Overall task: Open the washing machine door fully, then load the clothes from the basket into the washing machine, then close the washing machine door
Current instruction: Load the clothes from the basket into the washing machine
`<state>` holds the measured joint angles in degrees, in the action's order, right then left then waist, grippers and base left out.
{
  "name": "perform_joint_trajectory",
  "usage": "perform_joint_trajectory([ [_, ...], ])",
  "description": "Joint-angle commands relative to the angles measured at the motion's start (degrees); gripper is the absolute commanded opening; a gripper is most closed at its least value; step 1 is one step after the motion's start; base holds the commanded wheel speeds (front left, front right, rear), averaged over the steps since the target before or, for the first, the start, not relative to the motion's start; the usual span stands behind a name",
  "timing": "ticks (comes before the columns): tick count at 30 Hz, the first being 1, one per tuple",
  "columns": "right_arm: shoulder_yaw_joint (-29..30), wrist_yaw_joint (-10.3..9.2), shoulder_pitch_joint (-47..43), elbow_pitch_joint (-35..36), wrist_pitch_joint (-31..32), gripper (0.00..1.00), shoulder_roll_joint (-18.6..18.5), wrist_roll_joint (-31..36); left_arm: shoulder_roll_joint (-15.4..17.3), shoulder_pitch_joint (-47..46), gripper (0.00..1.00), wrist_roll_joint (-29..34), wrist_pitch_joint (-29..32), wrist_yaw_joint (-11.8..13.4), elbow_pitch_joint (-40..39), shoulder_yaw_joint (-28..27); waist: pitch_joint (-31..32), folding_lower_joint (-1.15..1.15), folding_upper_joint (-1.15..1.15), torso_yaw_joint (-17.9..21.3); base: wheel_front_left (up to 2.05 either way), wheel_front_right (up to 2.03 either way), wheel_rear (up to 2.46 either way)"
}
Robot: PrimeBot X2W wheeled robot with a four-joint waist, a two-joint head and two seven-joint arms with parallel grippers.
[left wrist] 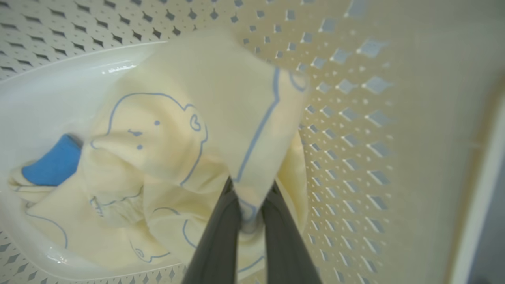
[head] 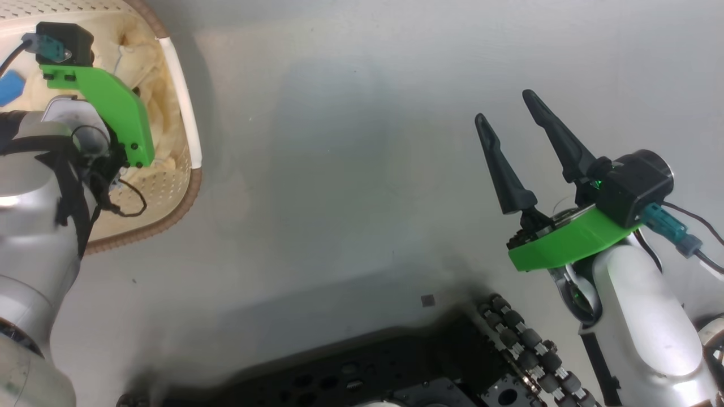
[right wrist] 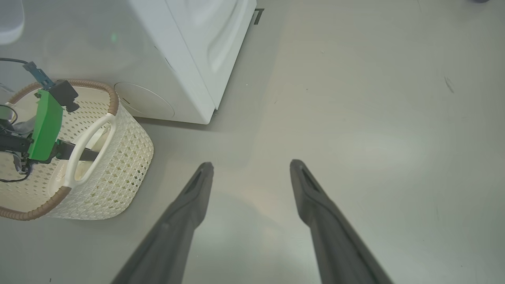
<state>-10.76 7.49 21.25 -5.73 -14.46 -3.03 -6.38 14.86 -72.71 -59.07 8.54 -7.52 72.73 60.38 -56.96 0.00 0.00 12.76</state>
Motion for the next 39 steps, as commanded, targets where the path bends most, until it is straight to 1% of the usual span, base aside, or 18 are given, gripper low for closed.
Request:
perform_joint_trajectory([
  [1, -0.9, 0.00, -2.4, 1.3, -0.5, 1.00, 0.2, 0.1, 1.7, -0.2, 0.00, -0.5, -0.3, 0.0, 0.1, -0.5, 0.1, 0.00, 0.00, 0.0, 0.00, 0.00, 0.00],
  [9, -1.6, 0.00, 0.9, 0.5, -0.5, 1.00, 0.2, -0.8, 3.9, 0.9, 0.00, -1.8, -1.0, 0.0, -0.5, -0.1, 2.5, 0.00, 0.00, 0.5, 0.00, 0.00, 0.00],
  [13, -1.8, 0.00, 2.6, -0.2, -0.5, 1.00, 0.2, -2.0, 4.4, 2.4, 0.00, -5.4, -2.3, 0.0, -1.3, -2.6, 4.6, 0.00, 0.00, 0.8, 0.00, 0.00, 0.00],
  [15, -1.7, 0.00, 2.9, -0.7, -0.5, 1.00, 0.2, -2.2, 4.4, 3.6, 0.00, -5.3, -2.8, 0.0, -2.2, -1.9, 6.5, 0.00, 0.00, 0.3, 0.00, 0.00, 0.00],
  [16, -1.7, 0.00, 2.9, -1.2, -0.5, 1.00, 0.2, -2.3, 4.6, 5.0, 0.00, -5.2, -3.2, 0.0, -3.0, -1.1, 8.6, 0.00, 0.00, 0.0, 0.00, 0.00, 0.00],
  [25, -1.7, 0.00, 2.5, -3.4, -0.5, 1.00, 0.2, -2.2, 6.2, 11.7, 0.00, -6.7, -6.4, 0.0, -5.7, 0.9, 19.0, 0.00, 0.00, -1.1, 0.00, 0.00, 0.00],
  [30, -1.8, 0.00, 1.5, -4.8, -0.5, 1.00, 0.2, -1.9, 7.0, 15.4, 0.00, -7.1, -9.8, 0.0, -7.1, 2.1, 24.7, 0.00, 0.00, -2.0, 0.00, 0.00, 0.00],
  [31, -1.9, 0.00, 1.3, -5.0, -0.5, 1.00, 0.2, -1.9, 7.3, 16.0, 0.00, -7.1, -11.1, 0.0, -7.6, 2.2, 25.6, 0.00, 0.00, -2.1, 0.00, 0.00, 0.00],
  [32, -1.9, 0.00, 1.3, -5.0, -0.5, 1.00, 0.2, -1.9, 7.3, 16.0, 0.00, -7.1, -11.1, 0.0, -7.6, 2.2, 25.6, 0.00, 0.00, -2.1, 0.00, 0.00, 0.00],
  [39, -1.6, 0.00, -0.5, -6.8, -0.5, 1.00, 0.2, -1.4, 8.3, 19.8, 0.00, -7.1, -19.3, 0.0, -10.2, 3.3, 31.9, 0.00, 0.00, -4.2, 0.00, 0.00, 0.00],
])
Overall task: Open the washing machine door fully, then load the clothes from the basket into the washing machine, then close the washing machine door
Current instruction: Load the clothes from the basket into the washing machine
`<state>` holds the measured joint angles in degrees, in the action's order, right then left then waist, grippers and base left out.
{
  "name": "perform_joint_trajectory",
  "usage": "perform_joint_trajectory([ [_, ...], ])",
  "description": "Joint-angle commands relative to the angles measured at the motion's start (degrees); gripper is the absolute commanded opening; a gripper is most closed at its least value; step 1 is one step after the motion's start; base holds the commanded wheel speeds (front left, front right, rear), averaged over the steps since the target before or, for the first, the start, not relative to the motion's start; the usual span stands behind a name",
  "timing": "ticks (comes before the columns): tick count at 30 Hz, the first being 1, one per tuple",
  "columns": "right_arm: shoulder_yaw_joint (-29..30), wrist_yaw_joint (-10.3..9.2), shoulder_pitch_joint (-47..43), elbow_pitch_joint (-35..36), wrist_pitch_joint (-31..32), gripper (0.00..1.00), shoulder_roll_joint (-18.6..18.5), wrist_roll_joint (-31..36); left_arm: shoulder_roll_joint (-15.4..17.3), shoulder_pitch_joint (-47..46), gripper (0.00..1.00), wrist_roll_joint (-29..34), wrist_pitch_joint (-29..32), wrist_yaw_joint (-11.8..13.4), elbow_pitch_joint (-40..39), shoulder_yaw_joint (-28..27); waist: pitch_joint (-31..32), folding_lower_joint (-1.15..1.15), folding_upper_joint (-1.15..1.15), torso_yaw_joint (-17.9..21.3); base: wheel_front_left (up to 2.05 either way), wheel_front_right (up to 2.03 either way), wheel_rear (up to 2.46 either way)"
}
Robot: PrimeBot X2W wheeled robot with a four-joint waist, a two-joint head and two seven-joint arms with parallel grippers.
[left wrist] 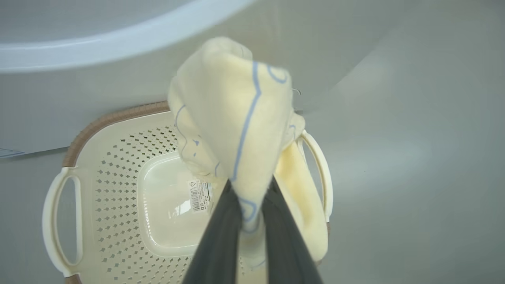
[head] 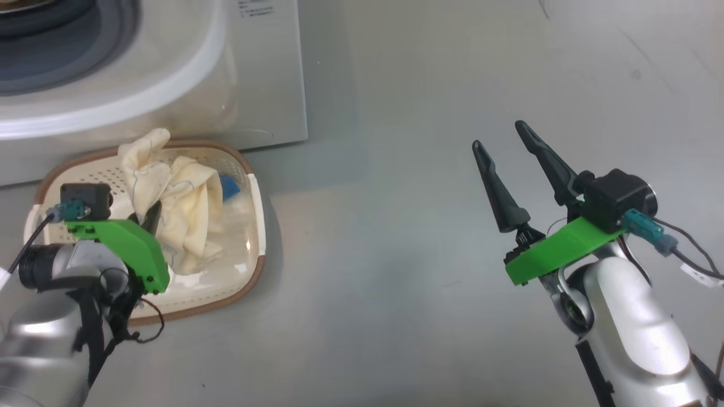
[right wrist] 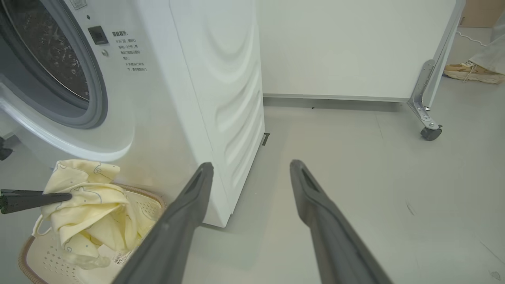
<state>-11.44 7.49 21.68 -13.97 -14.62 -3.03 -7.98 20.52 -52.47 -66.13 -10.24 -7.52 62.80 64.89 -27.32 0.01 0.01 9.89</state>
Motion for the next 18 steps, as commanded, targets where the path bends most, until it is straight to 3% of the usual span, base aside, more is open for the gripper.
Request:
perform_joint_trajectory([
  [1, -0.9, 0.00, -1.2, 1.1, -0.4, 1.00, 0.2, 0.3, 2.7, 0.1, 0.00, -0.2, -1.5, 0.0, -0.5, -1.3, 3.1, -0.01, -0.01, -1.7, 0.00, 0.00, 0.00],
  [9, -1.5, 0.00, -3.5, -0.8, -0.4, 1.00, 0.2, -0.1, 4.4, 3.9, 0.00, 1.0, -4.7, 0.0, -3.4, -4.1, 10.6, -0.01, -0.01, -3.3, 0.00, 0.00, 0.00],
  [18, -2.1, 0.00, -6.3, -2.4, -0.4, 1.00, 0.2, -0.4, 7.9, 14.3, 0.00, 12.7, -4.7, 4.7, -18.0, -19.5, 17.4, -0.01, -0.01, -4.2, 0.00, 0.00, 0.00],
])
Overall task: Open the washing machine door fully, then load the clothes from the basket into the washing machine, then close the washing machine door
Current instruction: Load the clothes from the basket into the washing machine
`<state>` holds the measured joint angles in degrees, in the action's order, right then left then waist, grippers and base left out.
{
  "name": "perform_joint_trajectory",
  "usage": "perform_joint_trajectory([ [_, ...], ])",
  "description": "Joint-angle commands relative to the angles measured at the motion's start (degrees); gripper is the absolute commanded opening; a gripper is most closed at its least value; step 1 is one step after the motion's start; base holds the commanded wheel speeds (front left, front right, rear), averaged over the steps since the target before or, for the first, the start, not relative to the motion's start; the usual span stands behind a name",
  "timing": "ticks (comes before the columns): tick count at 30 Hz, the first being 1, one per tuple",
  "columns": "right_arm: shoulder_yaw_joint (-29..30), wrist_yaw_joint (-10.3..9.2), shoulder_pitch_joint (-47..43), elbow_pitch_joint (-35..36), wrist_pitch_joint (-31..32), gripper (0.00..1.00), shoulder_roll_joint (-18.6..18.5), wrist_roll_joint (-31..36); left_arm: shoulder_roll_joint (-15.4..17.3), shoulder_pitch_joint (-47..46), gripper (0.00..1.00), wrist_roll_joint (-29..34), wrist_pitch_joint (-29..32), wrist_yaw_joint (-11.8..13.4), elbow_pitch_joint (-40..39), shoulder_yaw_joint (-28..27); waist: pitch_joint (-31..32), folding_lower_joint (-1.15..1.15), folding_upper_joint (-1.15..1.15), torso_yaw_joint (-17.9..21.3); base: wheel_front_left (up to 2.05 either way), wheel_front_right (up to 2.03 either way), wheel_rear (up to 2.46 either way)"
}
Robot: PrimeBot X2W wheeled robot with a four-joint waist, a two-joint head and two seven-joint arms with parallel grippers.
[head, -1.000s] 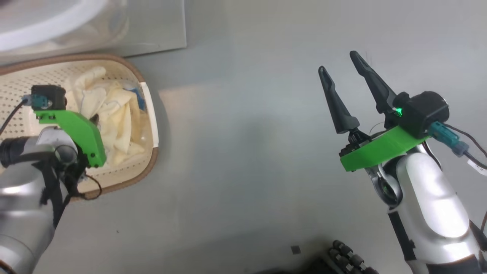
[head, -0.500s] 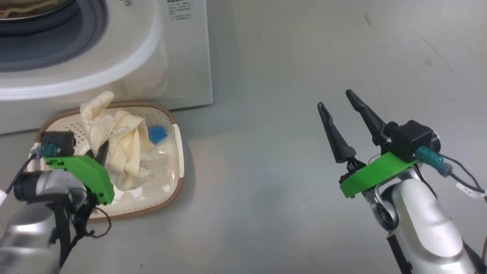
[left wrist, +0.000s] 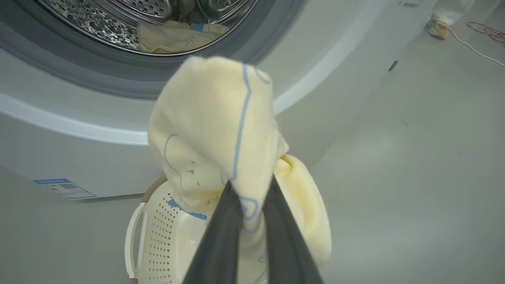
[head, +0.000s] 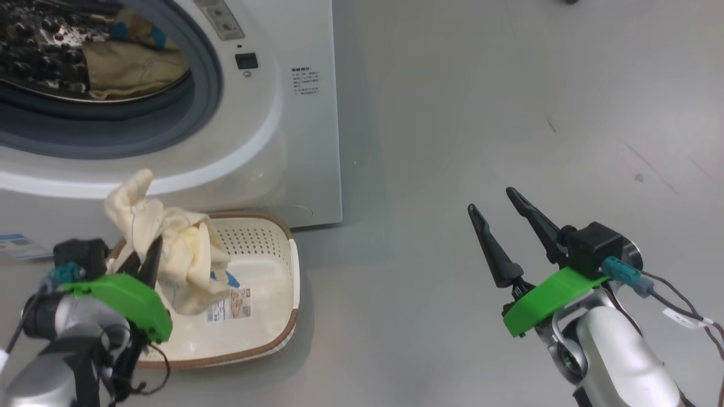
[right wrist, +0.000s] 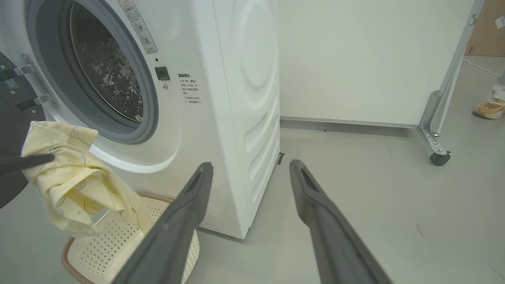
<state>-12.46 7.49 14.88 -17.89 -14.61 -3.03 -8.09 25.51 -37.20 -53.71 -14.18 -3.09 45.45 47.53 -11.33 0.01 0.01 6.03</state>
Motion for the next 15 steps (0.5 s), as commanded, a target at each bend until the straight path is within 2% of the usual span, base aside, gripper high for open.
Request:
perform_joint_trajectory([
  [1, -1.1, 0.00, 0.2, 1.4, -0.4, 1.00, 0.2, -0.3, 3.0, 0.7, 0.00, 1.5, -0.8, 0.8, -2.4, -4.0, 2.1, -0.01, -0.01, -0.4, 0.00, 0.00, 0.00],
  [9, -1.3, 0.00, -1.9, 0.6, -0.4, 1.00, 0.2, -0.5, 1.4, 14.5, 0.00, 11.1, -0.8, 4.4, -15.7, -18.7, 6.5, -0.01, -0.01, -0.2, 0.00, 0.00, 0.00],
  [15, -1.1, 0.00, -2.8, 0.7, -0.4, 1.00, 0.2, -1.0, -1.7, 23.7, 0.00, 17.7, -0.8, 4.7, -23.3, -27.9, 8.3, -0.01, -0.01, 0.0, 0.00, 0.00, 0.00],
])
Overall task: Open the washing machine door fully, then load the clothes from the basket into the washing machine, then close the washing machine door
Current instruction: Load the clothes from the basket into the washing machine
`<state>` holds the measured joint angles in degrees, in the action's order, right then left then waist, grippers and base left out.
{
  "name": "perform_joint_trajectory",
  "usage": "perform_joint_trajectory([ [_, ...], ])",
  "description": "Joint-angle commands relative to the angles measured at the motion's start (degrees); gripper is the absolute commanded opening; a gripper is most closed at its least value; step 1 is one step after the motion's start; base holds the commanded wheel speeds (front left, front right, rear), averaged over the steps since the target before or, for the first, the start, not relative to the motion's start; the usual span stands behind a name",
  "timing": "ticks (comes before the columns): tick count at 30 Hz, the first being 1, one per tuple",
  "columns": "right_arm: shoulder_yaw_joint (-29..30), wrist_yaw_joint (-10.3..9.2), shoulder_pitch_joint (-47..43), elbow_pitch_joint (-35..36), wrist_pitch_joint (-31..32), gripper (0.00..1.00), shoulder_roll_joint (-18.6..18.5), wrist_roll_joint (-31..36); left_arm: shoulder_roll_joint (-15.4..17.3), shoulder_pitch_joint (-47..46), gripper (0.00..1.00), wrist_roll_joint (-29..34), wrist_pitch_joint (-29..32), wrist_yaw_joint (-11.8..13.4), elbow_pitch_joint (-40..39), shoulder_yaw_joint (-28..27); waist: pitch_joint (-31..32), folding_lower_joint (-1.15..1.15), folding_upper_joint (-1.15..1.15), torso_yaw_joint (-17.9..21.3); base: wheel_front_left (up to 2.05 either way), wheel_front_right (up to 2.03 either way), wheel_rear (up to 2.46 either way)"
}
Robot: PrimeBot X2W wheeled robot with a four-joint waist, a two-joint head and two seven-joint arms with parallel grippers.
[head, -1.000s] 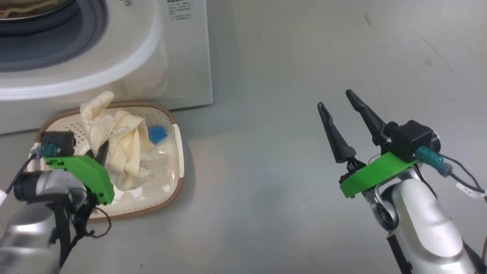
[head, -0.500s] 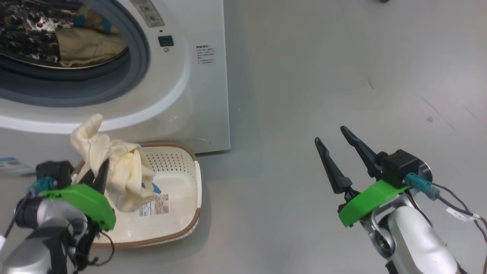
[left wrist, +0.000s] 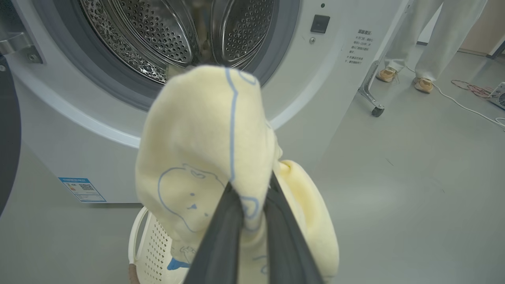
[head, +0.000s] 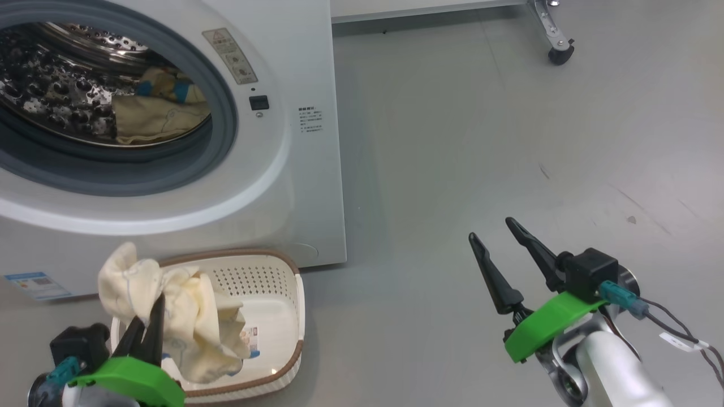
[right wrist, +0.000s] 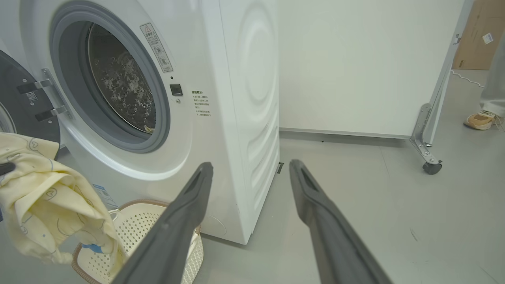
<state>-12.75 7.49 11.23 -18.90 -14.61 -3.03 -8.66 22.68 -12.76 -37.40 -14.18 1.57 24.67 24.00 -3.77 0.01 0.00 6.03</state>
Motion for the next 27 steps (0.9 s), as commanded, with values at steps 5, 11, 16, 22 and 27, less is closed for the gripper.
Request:
perform_joint_trajectory([
  [5, -0.5, 0.00, -0.2, 1.4, -0.4, 1.00, 0.2, -0.6, -1.3, 3.7, 0.00, 5.2, -0.8, -0.9, -5.7, -9.7, 2.1, -0.01, 0.00, 0.1, 0.00, 0.00, 0.00],
  [11, -0.3, 0.00, -0.6, 1.5, -0.4, 1.00, 0.2, -0.8, -4.9, 7.4, 0.00, 9.4, -0.8, -3.1, -8.7, -16.0, 2.7, -0.01, 0.00, 0.3, 0.00, 0.00, 0.00],
  [16, -0.2, 0.00, -0.8, 1.5, -0.4, 1.00, 0.2, -1.0, -7.6, 8.6, 0.00, 12.4, -0.8, -4.9, -9.5, -19.4, 2.8, -0.01, 0.00, 0.3, 0.00, 0.00, 0.00],
  [22, -0.3, 0.00, -0.8, 1.5, -0.4, 1.00, 0.2, -1.1, -9.9, 8.8, 0.00, 15.3, -0.8, -6.6, -10.0, -22.1, 2.6, -0.01, 0.00, 0.2, 0.00, 0.00, 0.00],
  [27, -0.5, 0.00, -0.7, 1.5, -0.4, 1.00, 0.2, -1.2, -11.2, 8.4, 0.00, 17.2, -0.8, -7.5, -10.7, -23.9, 2.0, -0.01, 0.00, 0.3, 0.00, 0.00, 0.00],
])
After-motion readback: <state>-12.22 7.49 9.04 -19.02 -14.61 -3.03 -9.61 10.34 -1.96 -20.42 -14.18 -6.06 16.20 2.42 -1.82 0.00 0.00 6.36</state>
